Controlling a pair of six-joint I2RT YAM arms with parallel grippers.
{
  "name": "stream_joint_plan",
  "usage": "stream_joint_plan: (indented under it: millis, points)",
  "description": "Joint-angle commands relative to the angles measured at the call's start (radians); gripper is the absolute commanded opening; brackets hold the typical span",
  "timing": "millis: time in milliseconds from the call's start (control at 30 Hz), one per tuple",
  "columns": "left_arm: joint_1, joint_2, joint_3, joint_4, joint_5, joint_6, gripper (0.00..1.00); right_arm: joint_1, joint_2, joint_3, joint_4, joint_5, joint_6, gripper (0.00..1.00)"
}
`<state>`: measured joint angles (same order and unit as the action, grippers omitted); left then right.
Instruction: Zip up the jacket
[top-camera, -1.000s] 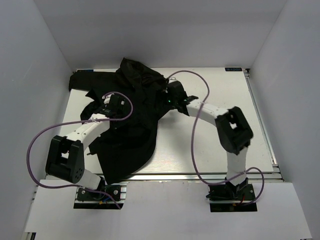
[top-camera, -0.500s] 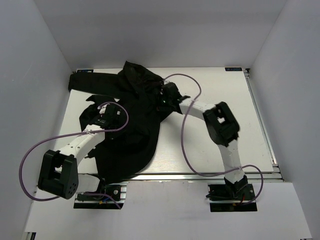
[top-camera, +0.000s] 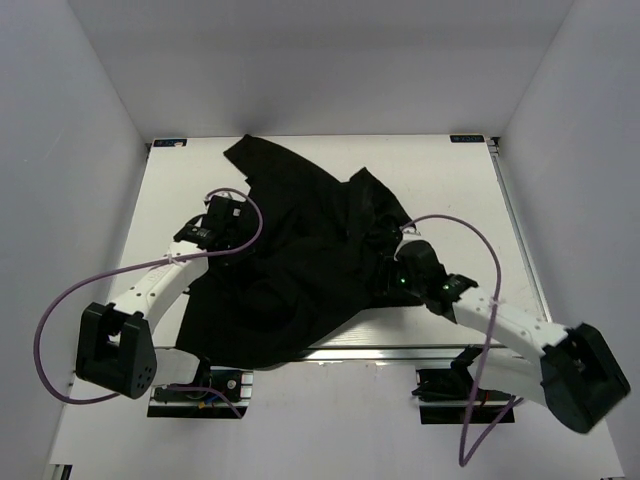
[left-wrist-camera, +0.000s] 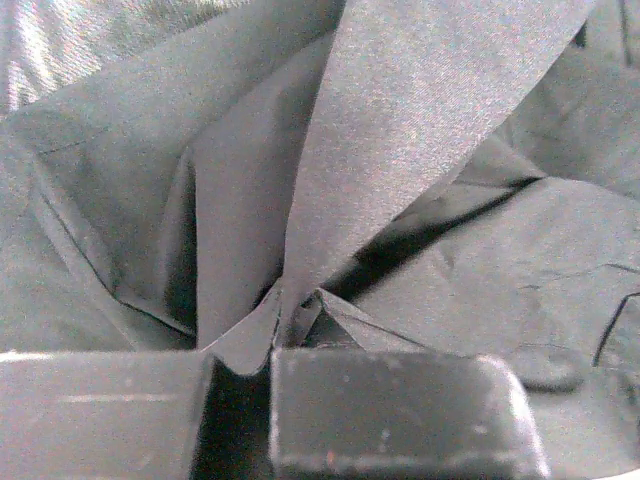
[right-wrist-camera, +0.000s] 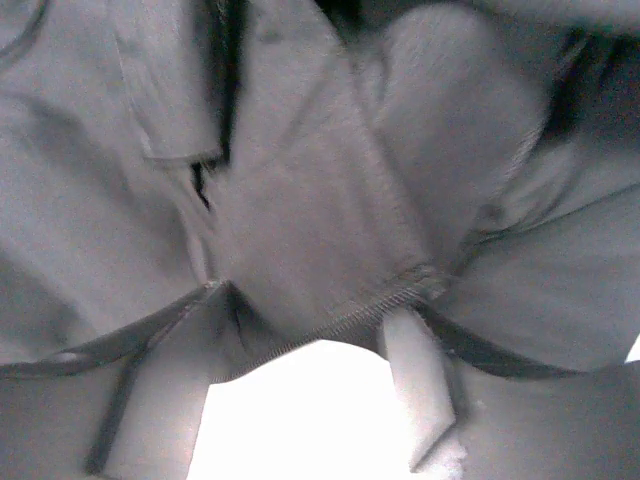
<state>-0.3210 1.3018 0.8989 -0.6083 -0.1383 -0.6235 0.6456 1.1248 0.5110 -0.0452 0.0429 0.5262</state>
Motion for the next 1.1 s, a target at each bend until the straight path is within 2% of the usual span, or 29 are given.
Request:
stream_joint_plan:
  millis: [0,33,67,133,167,233,300,400,467,500,533,633,733,900,1067]
  points:
    - [0.003,-0.022,0.087,-0.044,-0.007,0.076,0.00,-0.001,-0.147,0.007,-0.044,-0.020,-0.073,0.71]
    - [0.003,-0.024,0.106,-0.063,-0.009,0.083,0.00,-0.001,-0.167,0.024,-0.086,-0.011,-0.101,0.74]
    - [0.003,-0.030,0.121,-0.089,-0.001,0.114,0.06,-0.003,-0.193,0.073,-0.116,0.006,-0.124,0.78]
    - [0.003,-0.036,0.176,-0.134,0.029,0.142,0.30,-0.003,-0.198,0.136,-0.218,0.061,-0.184,0.83]
    - [0.003,-0.041,0.196,-0.152,0.042,0.168,0.58,-0.001,-0.195,0.167,-0.247,0.080,-0.198,0.84]
    - [0.003,-0.053,0.262,-0.203,0.094,0.197,0.84,-0.003,-0.175,0.253,-0.306,0.144,-0.207,0.89]
    - [0.003,-0.065,0.308,-0.235,0.168,0.238,0.98,-0.003,-0.146,0.340,-0.376,0.188,-0.222,0.89]
    - [-0.022,-0.073,0.370,-0.281,0.249,0.274,0.98,-0.009,-0.083,0.437,-0.404,0.216,-0.238,0.89]
    - [-0.107,-0.073,0.367,-0.289,0.275,0.301,0.98,-0.015,-0.037,0.475,-0.401,0.219,-0.261,0.89]
    - [-0.157,-0.070,0.364,-0.298,0.249,0.304,0.98,-0.030,-0.024,0.504,-0.392,0.213,-0.265,0.89]
    - [-0.253,-0.055,0.362,-0.329,0.191,0.314,0.98,-0.041,0.005,0.518,-0.386,0.209,-0.279,0.89]
    - [-0.405,-0.038,0.330,-0.344,0.149,0.357,0.98,-0.090,0.070,0.572,-0.395,0.117,-0.311,0.89]
    - [-0.487,-0.013,0.291,-0.321,0.066,0.399,0.98,-0.138,0.119,0.586,-0.404,0.005,-0.350,0.89]
    - [-0.515,0.088,0.333,-0.251,0.008,0.461,0.98,-0.188,0.142,0.540,-0.383,-0.104,-0.384,0.89]
    - [-0.518,0.210,0.380,-0.125,-0.015,0.528,0.98,-0.225,0.093,0.491,-0.384,-0.110,-0.381,0.89]
